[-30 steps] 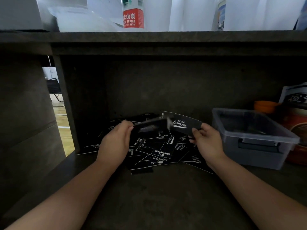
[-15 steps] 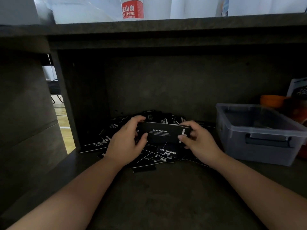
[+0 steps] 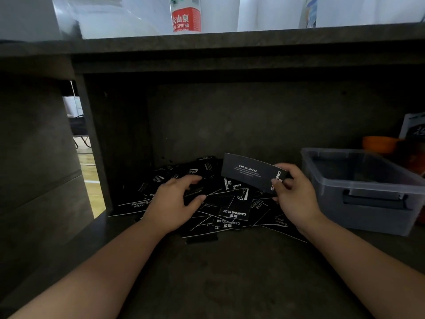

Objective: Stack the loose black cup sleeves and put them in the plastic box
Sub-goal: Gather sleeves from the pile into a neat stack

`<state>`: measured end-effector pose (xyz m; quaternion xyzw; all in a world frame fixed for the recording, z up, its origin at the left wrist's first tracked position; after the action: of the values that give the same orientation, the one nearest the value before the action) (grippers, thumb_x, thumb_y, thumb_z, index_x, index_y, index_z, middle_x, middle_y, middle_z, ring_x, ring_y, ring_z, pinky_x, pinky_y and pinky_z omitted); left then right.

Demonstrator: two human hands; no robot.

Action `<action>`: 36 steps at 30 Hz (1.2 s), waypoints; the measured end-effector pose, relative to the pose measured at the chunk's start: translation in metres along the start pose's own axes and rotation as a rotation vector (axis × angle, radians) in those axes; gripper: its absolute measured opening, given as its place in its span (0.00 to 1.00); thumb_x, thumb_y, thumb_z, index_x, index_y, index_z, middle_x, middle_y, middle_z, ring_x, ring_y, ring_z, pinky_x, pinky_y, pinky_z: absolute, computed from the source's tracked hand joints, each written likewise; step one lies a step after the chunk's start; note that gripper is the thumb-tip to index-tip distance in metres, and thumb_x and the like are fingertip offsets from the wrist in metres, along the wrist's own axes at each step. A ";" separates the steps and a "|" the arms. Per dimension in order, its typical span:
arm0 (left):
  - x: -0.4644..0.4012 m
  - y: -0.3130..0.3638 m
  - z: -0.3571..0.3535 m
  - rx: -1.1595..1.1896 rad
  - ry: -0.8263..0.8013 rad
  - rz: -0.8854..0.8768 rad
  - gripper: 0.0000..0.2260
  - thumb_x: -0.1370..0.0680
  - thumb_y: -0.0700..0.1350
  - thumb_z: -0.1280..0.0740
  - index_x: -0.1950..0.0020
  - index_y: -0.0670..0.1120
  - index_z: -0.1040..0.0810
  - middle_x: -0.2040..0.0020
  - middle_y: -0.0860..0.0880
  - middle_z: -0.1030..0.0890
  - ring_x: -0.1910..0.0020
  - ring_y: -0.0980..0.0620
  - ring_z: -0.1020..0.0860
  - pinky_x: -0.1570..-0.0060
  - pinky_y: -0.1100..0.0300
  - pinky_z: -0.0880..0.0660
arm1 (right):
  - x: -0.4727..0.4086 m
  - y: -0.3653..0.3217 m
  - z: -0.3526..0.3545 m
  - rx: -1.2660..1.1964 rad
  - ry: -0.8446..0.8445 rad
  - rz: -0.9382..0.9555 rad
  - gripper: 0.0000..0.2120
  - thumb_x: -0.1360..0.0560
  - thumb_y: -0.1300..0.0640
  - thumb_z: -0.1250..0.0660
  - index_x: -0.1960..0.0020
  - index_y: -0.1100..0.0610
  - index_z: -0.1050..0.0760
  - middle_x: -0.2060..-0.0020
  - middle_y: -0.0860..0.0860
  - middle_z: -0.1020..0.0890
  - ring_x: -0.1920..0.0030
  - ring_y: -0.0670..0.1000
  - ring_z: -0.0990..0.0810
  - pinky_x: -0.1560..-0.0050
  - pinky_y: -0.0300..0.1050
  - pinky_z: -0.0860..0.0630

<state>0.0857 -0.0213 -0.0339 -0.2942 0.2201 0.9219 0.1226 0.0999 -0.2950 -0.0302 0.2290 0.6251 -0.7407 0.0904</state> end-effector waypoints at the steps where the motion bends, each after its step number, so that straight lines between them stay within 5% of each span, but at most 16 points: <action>1: 0.001 -0.001 0.002 -0.041 0.028 0.018 0.26 0.25 0.62 0.35 0.29 0.56 0.32 0.35 0.54 0.24 0.36 0.53 0.28 0.34 0.47 0.32 | 0.000 -0.001 0.001 0.018 0.006 0.006 0.14 0.21 0.64 0.37 0.45 0.44 0.27 0.57 0.49 0.16 0.57 0.48 0.17 0.59 0.45 0.19; 4: 0.005 -0.008 -0.001 -0.173 -0.080 0.118 0.31 0.26 0.67 0.38 0.27 0.54 0.34 0.29 0.54 0.30 0.29 0.51 0.34 0.31 0.46 0.38 | 0.001 -0.003 0.005 0.049 0.033 0.024 0.15 0.21 0.63 0.37 0.46 0.43 0.27 0.58 0.49 0.16 0.58 0.49 0.17 0.55 0.50 0.18; 8: 0.013 0.008 -0.005 -0.064 -0.258 -0.083 0.36 0.33 0.67 0.47 0.26 0.58 0.35 0.27 0.59 0.33 0.28 0.57 0.38 0.28 0.51 0.41 | 0.001 -0.003 0.004 0.065 0.030 0.019 0.17 0.21 0.64 0.36 0.49 0.40 0.27 0.58 0.48 0.16 0.57 0.47 0.17 0.53 0.50 0.18; 12: 0.017 0.019 -0.008 0.070 -0.315 -0.192 0.32 0.26 0.62 0.33 0.24 0.60 0.39 0.26 0.63 0.38 0.28 0.63 0.40 0.28 0.64 0.43 | 0.001 -0.003 0.001 0.076 0.015 0.015 0.16 0.22 0.64 0.35 0.46 0.42 0.25 0.60 0.49 0.16 0.58 0.48 0.17 0.52 0.50 0.18; 15: 0.016 0.017 -0.010 0.142 -0.341 -0.178 0.28 0.28 0.58 0.28 0.30 0.61 0.32 0.30 0.62 0.33 0.33 0.66 0.34 0.31 0.65 0.36 | 0.002 -0.005 0.001 0.056 0.001 0.009 0.15 0.22 0.64 0.35 0.45 0.44 0.25 0.59 0.49 0.16 0.58 0.47 0.17 0.53 0.48 0.19; 18: 0.012 0.017 -0.003 0.243 -0.232 -0.215 0.18 0.26 0.61 0.33 0.38 0.59 0.22 0.37 0.61 0.23 0.37 0.67 0.28 0.33 0.63 0.31 | 0.005 -0.006 -0.003 0.041 -0.028 -0.001 0.17 0.22 0.64 0.35 0.48 0.41 0.25 0.59 0.49 0.16 0.56 0.48 0.16 0.54 0.46 0.20; 21: 0.011 0.024 0.019 0.080 0.057 -0.341 0.17 0.22 0.61 0.39 0.44 0.54 0.17 0.50 0.59 0.17 0.50 0.63 0.21 0.48 0.60 0.22 | 0.008 -0.010 -0.008 0.053 -0.069 0.023 0.17 0.23 0.64 0.34 0.49 0.40 0.25 0.61 0.50 0.15 0.57 0.47 0.16 0.56 0.45 0.20; 24: 0.013 0.029 0.038 -0.062 0.333 -0.351 0.16 0.24 0.59 0.37 0.57 0.50 0.17 0.62 0.56 0.19 0.63 0.60 0.23 0.62 0.62 0.23 | 0.012 -0.014 -0.013 0.028 -0.104 0.039 0.17 0.23 0.65 0.34 0.49 0.42 0.25 0.61 0.51 0.15 0.60 0.42 0.17 0.61 0.36 0.22; 27: 0.014 0.028 0.047 -0.099 0.463 -0.299 0.17 0.27 0.61 0.34 0.64 0.48 0.22 0.67 0.55 0.25 0.66 0.58 0.28 0.65 0.64 0.29 | 0.013 -0.018 -0.018 0.017 -0.135 0.057 0.17 0.23 0.66 0.34 0.49 0.43 0.24 0.61 0.53 0.16 0.64 0.40 0.19 0.64 0.31 0.25; 31: 0.010 0.021 0.046 -0.102 0.430 -0.170 0.18 0.33 0.62 0.28 0.61 0.48 0.27 0.62 0.53 0.27 0.60 0.54 0.29 0.60 0.61 0.30 | 0.015 -0.019 -0.023 0.033 -0.206 0.065 0.15 0.22 0.67 0.36 0.45 0.48 0.23 0.59 0.50 0.15 0.58 0.44 0.17 0.62 0.33 0.23; 36: 0.006 0.001 0.033 0.023 0.230 0.100 0.30 0.39 0.65 0.24 0.44 0.52 0.28 0.47 0.57 0.28 0.46 0.55 0.28 0.46 0.58 0.26 | 0.014 -0.019 -0.024 0.046 -0.239 0.094 0.15 0.22 0.68 0.36 0.46 0.48 0.22 0.59 0.49 0.15 0.57 0.45 0.17 0.60 0.35 0.22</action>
<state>0.0643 -0.0057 -0.0132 -0.3850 0.2575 0.8846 0.0535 0.0849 -0.2662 -0.0229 0.1701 0.5813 -0.7718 0.1936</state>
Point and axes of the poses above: each hand's wrist, its own x-axis away from the middle knuckle, its own z-axis out of the back of the hand, y = z × x, the point moved 7 cm from there along -x, towards the middle knuckle
